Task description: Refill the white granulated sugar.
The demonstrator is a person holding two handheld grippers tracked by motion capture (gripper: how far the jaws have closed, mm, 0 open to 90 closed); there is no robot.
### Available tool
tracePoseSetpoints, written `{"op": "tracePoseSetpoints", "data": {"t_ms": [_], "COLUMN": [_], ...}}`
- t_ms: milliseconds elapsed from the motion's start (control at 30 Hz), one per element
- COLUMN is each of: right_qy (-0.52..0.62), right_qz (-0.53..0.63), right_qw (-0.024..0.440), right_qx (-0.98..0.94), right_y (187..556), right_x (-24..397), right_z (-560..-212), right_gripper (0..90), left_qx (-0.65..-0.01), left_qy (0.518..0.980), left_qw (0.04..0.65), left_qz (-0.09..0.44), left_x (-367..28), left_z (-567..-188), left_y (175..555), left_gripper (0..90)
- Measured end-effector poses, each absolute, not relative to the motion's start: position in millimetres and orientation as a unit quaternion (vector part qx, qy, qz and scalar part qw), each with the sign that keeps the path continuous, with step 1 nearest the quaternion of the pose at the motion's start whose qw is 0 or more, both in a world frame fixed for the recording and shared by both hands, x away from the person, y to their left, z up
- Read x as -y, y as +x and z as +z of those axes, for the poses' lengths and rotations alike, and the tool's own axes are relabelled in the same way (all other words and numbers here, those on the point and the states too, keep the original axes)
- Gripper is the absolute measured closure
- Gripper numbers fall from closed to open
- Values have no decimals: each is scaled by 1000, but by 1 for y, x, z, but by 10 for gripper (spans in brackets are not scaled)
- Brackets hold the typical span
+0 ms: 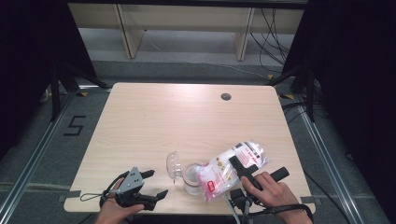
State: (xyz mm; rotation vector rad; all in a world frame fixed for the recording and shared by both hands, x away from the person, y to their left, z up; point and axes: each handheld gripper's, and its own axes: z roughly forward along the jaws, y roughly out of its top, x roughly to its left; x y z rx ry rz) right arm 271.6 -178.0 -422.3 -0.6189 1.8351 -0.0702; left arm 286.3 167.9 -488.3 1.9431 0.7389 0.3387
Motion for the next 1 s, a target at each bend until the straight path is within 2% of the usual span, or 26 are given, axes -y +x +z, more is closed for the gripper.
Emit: {"op": "tracePoseSetpoints", "data": {"t_ms": [1000], "right_qy": [-263], "right_qz": [-31], "right_qw": [566], "right_qx": [-780], "right_y": [271], "right_x": [178], "right_z": [-422], "right_gripper": [594], "left_qx": [-304], "left_qy": [802], "left_qw": [496], "left_qz": [138], "left_x": [-168], "left_z": [-489], "left_y": [287], "left_gripper": [160]}}
